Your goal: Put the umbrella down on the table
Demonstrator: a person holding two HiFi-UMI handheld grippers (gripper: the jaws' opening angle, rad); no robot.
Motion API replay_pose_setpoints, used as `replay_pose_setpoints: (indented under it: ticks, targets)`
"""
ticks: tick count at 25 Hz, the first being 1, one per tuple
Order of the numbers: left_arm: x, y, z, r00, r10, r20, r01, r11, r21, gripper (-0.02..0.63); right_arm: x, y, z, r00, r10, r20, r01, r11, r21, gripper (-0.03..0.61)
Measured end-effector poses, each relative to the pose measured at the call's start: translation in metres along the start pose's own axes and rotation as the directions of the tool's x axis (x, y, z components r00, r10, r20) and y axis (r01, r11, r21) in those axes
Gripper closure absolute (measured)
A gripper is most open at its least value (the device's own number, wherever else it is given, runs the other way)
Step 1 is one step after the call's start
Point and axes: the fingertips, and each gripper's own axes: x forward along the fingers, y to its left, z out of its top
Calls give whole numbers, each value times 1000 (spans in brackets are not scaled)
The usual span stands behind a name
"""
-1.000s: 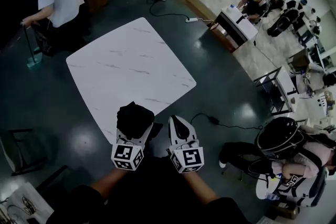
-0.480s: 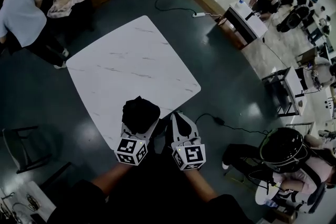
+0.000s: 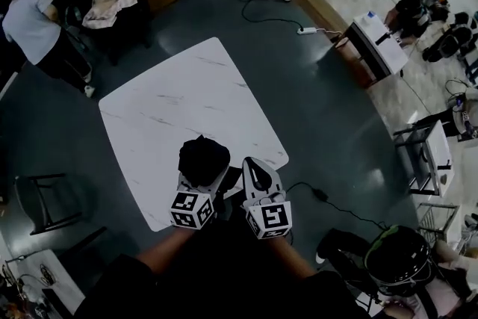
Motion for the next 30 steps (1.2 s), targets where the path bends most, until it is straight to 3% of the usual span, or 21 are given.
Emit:
replay_pose_setpoints:
  ticks: [9,15,20,26,30]
  targets:
    - [100,19,-18,988,115,-107,-121,991,-55,264,61,-76,-10,991,106,-79,-102,994,49,561]
    - [151,43,-47,962,173,-209,-192,978,-75,264,89,-106,-29,981,141,-136,-127,986,109,561]
    - [182,64,-73,934,220,-283,-251,965,-78,264,109,-116,-39,967,187,-172,-171,980,104,561]
    - [213,87,-102,899,224,-376,-280,955,-102,264,120,-124,-55,953,209,-221,-184,975,127,561]
    - [237,97,-114,889,202,-412,-260,961,-90,264,126,-127,-69,941,222,-257,-186,970,156,561]
